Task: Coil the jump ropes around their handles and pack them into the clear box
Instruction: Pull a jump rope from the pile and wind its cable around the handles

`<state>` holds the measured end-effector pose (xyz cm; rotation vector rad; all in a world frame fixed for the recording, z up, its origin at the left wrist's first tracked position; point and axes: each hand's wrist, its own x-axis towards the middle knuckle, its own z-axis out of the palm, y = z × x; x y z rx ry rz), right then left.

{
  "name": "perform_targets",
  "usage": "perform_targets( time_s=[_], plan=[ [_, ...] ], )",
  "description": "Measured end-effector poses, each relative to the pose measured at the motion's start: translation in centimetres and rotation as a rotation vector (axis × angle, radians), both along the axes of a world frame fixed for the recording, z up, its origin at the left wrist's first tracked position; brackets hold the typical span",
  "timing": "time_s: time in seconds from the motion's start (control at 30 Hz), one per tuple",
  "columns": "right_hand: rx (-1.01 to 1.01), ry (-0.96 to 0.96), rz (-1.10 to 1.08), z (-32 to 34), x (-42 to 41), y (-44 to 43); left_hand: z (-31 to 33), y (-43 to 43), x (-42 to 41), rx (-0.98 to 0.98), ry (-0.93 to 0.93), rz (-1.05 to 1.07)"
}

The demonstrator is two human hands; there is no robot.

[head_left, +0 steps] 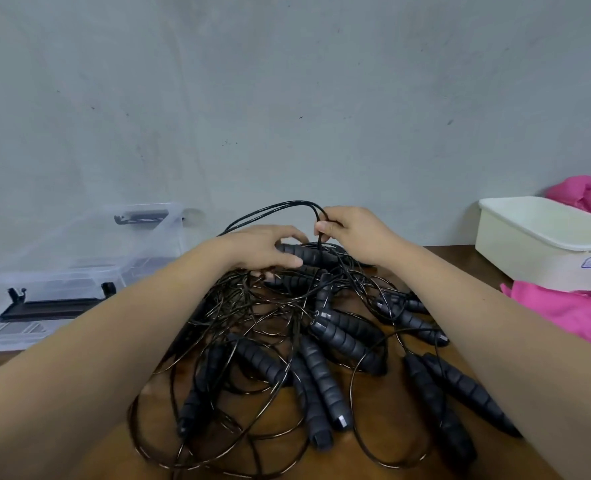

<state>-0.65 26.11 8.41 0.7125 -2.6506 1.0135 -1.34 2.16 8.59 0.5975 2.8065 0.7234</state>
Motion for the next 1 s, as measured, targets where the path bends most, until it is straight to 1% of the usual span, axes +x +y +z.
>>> perform_targets(
  time_s=[0.03, 0.07, 0.1, 0.13, 0.17, 0.2, 0.33, 0.4, 0.5, 0.57, 0.63, 0.67, 0.7, 0.73, 0.8, 0.83, 0.93, 1.0],
  plan=[
    [-0.022, -0.001, 0.006, 0.1, 0.1, -0.3, 0.0, 0.2, 0.1, 0.106, -0.001, 0.024],
    [-0.050, -0.002, 0.015, 0.1, 0.2, -0.7, -0.2, 0.4, 0.2, 0.240, -0.057, 0.054],
    [-0.075, -0.001, 0.026, 0.2, 0.3, -1.1, -0.4, 0.5, 0.3, 0.360, -0.153, 0.070],
    [-0.095, 0.002, 0.039, 0.3, 0.2, -1.5, -0.8, 0.5, 0.3, 0.440, -0.243, 0.068],
    [-0.112, 0.005, 0.053, 0.3, 0.2, -1.9, -1.1, 0.5, 0.5, 0.472, -0.296, 0.060],
    [-0.129, 0.006, 0.063, 0.4, 0.1, -2.2, -1.3, 0.5, 0.6, 0.457, -0.298, 0.063],
    [-0.248, -0.018, 0.105, 0.9, 0.0, -3.2, -0.5, 0.4, 1.7, 0.256, -0.107, 0.080],
    [-0.316, -0.026, 0.130, 1.3, 0.2, -3.8, 0.0, 0.1, 1.9, 0.245, -0.088, 0.060],
    [-0.342, -0.004, 0.145, 1.8, 0.2, -5.2, 1.1, -0.7, 2.2, 0.247, -0.039, 0.082],
    [-0.352, 0.010, 0.137, 2.2, 0.2, -6.0, 1.5, -1.5, 2.1, 0.228, 0.039, 0.170],
    [-0.353, 0.047, 0.101, 2.6, 0.4, -6.5, 1.5, -2.5, 2.2, 0.296, 0.104, 0.281],
    [-0.336, 0.072, 0.070, 2.8, 0.6, -6.7, 1.5, -3.0, 2.5, 0.335, 0.108, 0.312],
    [-0.310, 0.101, 0.040, 3.0, 0.9, -6.9, 1.4, -3.3, 2.9, 0.331, 0.103, 0.327],
    [-0.265, 0.134, 0.009, 3.1, 1.1, -7.0, 1.4, -3.6, 3.4, 0.282, 0.094, 0.326],
    [-0.088, 0.199, -0.036, 3.3, 1.4, -7.2, 1.4, -3.9, 4.7, 0.180, 0.057, 0.288],
    [0.031, 0.223, -0.047, 3.3, 1.6, -7.3, 1.4, -3.9, 5.4, 0.167, 0.035, 0.268],
    [0.360, 0.270, -0.029, 3.0, 2.5, -7.7, 1.5, -4.0, 7.1, 0.263, -0.032, 0.240],
    [0.481, 0.272, 0.006, 2.5, 2.9, -8.1, 1.8, -4.0, 8.0, 0.429, -0.147, 0.249]
  ],
)
